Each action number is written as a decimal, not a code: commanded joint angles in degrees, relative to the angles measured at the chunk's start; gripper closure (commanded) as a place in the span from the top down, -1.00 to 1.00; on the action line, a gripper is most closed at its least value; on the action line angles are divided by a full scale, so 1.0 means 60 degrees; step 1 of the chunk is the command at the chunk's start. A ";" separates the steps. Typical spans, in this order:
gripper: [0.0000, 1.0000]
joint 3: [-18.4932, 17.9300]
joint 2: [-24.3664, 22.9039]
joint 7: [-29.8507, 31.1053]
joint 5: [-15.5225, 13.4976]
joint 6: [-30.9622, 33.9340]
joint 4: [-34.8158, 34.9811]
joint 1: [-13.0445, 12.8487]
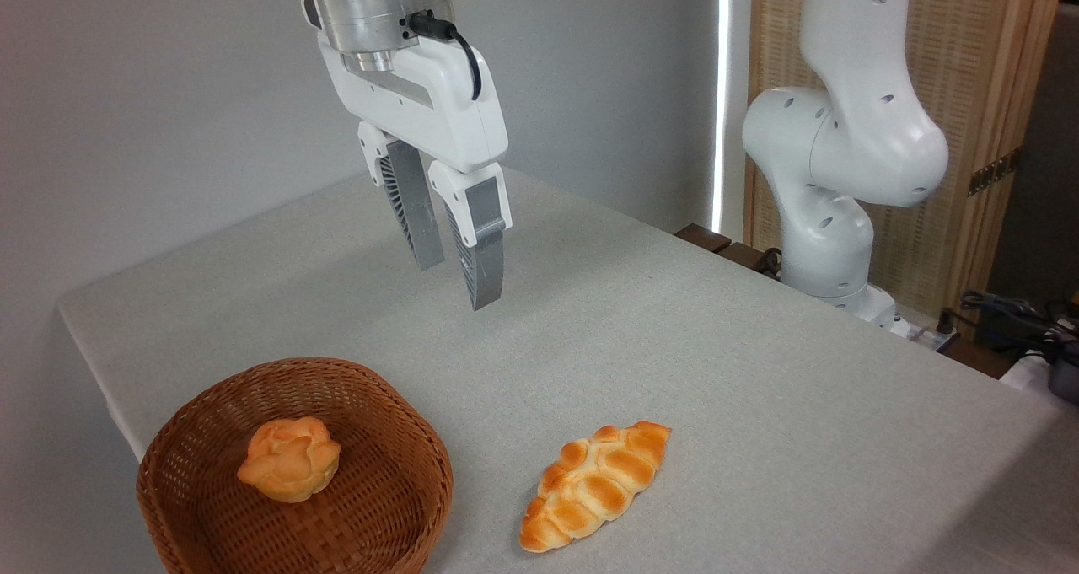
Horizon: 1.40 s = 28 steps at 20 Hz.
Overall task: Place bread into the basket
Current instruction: 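Move the open gripper over the braided bread roll and lower it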
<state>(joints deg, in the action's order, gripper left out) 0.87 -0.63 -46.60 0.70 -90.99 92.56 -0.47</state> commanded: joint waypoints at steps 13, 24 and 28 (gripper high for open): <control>1.00 -0.0175 -0.0100 -0.0041 -0.0365 -0.0172 0.0115 -0.0039; 1.00 -0.0805 -0.0714 -0.0115 0.0174 -0.2222 0.2266 -0.0068; 1.00 -0.0878 -0.1094 -0.0129 0.0848 -0.3436 0.3685 0.0020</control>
<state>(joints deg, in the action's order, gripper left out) -3.69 -2.76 -46.89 3.18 -105.63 105.71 -0.29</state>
